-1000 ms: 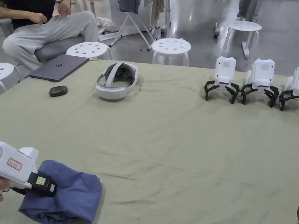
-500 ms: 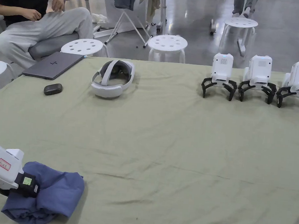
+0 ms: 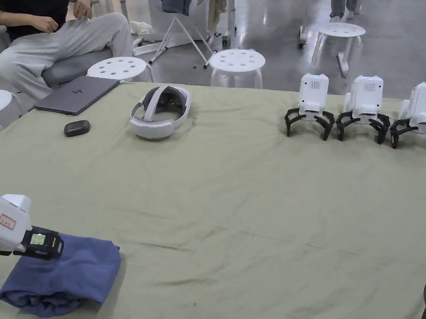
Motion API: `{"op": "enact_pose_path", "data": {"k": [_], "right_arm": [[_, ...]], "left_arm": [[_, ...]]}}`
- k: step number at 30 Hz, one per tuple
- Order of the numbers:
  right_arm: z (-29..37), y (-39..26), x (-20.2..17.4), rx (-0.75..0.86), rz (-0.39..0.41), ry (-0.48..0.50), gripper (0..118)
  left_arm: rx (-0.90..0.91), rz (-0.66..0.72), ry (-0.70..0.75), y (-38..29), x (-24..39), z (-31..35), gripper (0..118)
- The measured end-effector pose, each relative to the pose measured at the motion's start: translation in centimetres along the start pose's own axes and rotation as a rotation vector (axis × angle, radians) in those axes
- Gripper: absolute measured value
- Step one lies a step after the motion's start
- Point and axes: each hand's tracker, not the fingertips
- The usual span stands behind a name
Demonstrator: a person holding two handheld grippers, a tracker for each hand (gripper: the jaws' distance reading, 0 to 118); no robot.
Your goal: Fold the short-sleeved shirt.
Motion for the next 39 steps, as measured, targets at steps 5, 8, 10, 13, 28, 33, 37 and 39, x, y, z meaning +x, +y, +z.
{"op": "enact_pose_path", "data": {"k": [5,8,10,13,28,33,37,39], "right_arm": [[0.6,0.7,0.2,0.021,-0.011,0.012,5],[1.0,1.4,0.4,0.047,-0.012,0.020,5],[1.2,2.1,0.6,0.065,-0.010,0.028,5],[1.7,3.0,0.9,0.098,-0.009,0.035,5],[3.4,6.7,3.1,0.235,0.010,0.026,5],[3.7,7.3,3.6,0.271,0.010,0.016,5],[3.8,7.5,3.8,0.291,0.008,0.006,5],[3.7,7.4,3.8,0.301,0.011,-0.003,5]], "left_arm": [[0.114,0.004,0.006,0.9,1.0,4.0,98],[0.232,0.009,0.017,1.2,2.3,7.0,95],[0.330,-0.008,0.022,1.0,3.7,9.2,87],[0.480,-0.003,0.014,0.4,5.8,12.1,84],[0.986,-0.006,-0.092,-5.8,18.4,19.0,22],[1.090,-0.075,-0.098,-8.0,23.3,18.5,4],[1.114,-0.112,-0.114,-8.8,26.2,17.1,0],[1.154,-0.133,-0.090,-9.7,28.0,16.5,0]]}}
